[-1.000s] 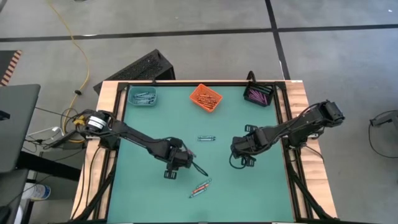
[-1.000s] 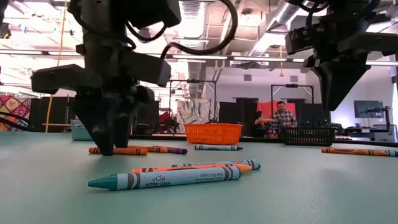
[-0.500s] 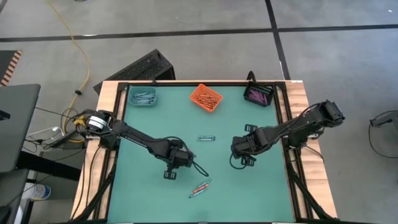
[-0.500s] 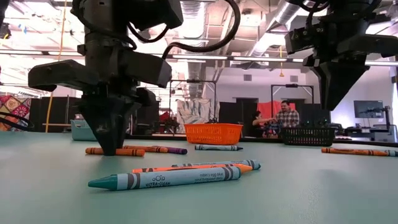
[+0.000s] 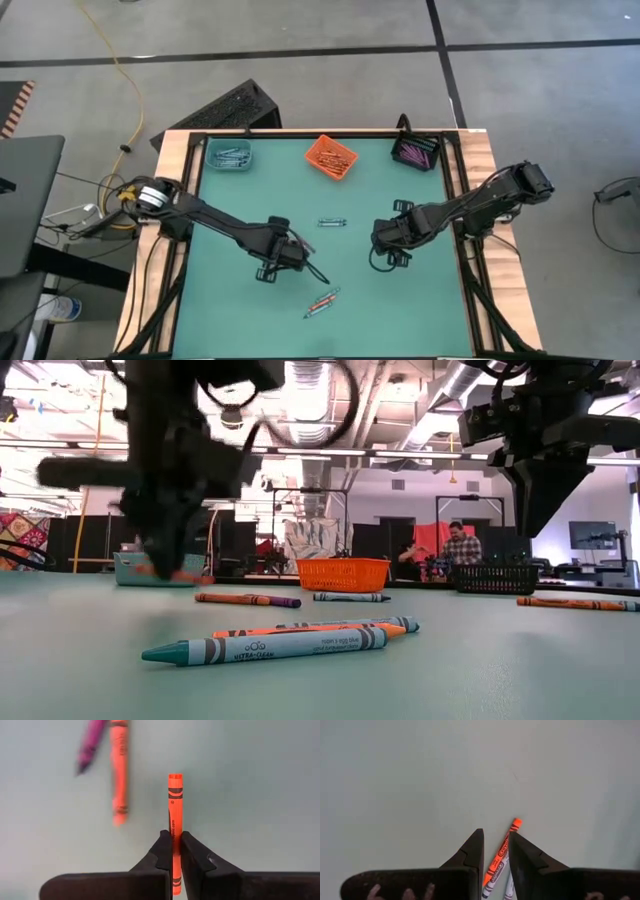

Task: Sort crayons
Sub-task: Put the orange crayon into the orange bin

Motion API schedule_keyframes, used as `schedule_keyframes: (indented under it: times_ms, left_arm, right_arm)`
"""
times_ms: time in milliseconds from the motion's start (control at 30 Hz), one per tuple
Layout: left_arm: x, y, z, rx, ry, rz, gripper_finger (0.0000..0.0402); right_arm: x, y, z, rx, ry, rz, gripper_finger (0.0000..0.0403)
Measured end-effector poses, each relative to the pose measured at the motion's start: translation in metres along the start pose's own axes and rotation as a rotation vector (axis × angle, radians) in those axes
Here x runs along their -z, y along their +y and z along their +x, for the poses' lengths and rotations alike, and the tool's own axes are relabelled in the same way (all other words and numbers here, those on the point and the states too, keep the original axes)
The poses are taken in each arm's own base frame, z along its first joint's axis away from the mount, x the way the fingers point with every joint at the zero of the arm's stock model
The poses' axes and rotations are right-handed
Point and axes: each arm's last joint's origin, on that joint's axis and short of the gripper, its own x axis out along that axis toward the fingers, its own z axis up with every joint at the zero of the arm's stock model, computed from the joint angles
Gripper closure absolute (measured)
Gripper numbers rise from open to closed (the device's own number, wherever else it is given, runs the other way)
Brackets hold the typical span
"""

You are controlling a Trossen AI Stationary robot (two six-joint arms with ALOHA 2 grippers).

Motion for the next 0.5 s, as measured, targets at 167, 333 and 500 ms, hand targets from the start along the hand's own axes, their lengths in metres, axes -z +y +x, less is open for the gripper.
schedule_keyframes:
  times_ms: [167, 333, 500]
  left_arm:
    - [0.006, 0.007, -0.026, -0.063, 0.021, -0.016, 0.0401]
    - [0.023, 0.019, -0.053, -0.139, 0.03, -0.068, 0.0401]
    - [0.043, 0.042, -0.083, -0.258, 0.008, -0.161, 0.0401]
  right_arm:
    - [0.0, 0.001, 0.0, -0.003, -0.005, 0.003, 0.0321]
    - [-0.001, 0.007, -0.002, -0.02, -0.038, -0.007, 0.0321]
    - [-0.004, 0.019, -0.005, -0.065, -0.12, -0.017, 0.0321]
